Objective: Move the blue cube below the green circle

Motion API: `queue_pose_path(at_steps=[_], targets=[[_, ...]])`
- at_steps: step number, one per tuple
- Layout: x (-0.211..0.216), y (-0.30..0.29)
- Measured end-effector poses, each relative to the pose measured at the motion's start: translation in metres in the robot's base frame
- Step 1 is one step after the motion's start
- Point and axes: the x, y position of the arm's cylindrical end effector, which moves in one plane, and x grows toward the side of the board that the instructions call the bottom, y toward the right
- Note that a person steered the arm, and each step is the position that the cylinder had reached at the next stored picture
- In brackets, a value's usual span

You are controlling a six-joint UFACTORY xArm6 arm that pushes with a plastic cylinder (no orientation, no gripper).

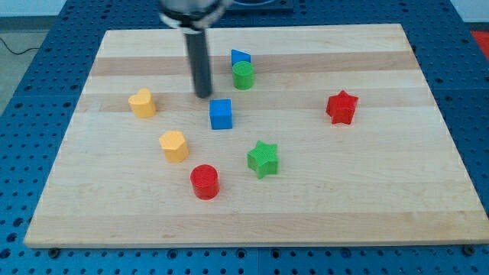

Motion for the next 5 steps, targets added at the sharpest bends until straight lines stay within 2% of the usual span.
queue_pose_path(at_steps=[1, 2, 3, 4, 5], targets=[[0.024, -0.028], [0.070, -0.025], [0.091, 0.003], [0.087, 0.052], [0.065, 0.092]])
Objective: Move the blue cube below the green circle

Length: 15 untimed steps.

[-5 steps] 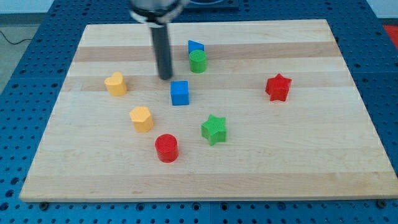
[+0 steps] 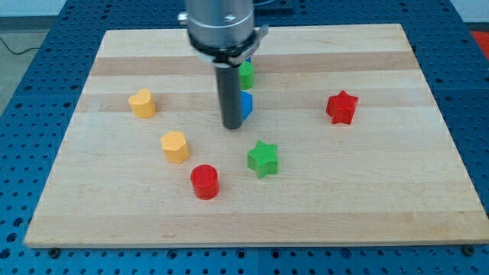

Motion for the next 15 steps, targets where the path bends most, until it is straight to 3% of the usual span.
queue_pose_path(at_steps=[2, 4, 9, 15], targets=[[-0.006, -0.010], [-0.020, 0.015], [-0.008, 0.037], [-0.025, 0.013]])
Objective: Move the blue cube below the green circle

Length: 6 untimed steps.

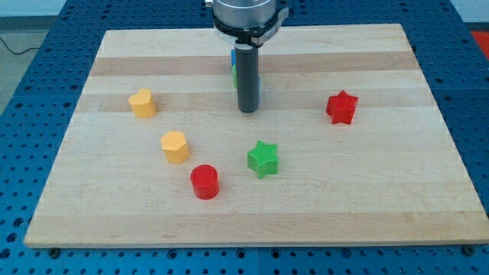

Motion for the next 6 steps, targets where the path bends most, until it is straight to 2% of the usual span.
queue_pose_path(at_steps=[1, 4, 5, 6], targets=[[0.004, 0.001], [0.106, 0.095], [0.136, 0.088], [0.153, 0.056]])
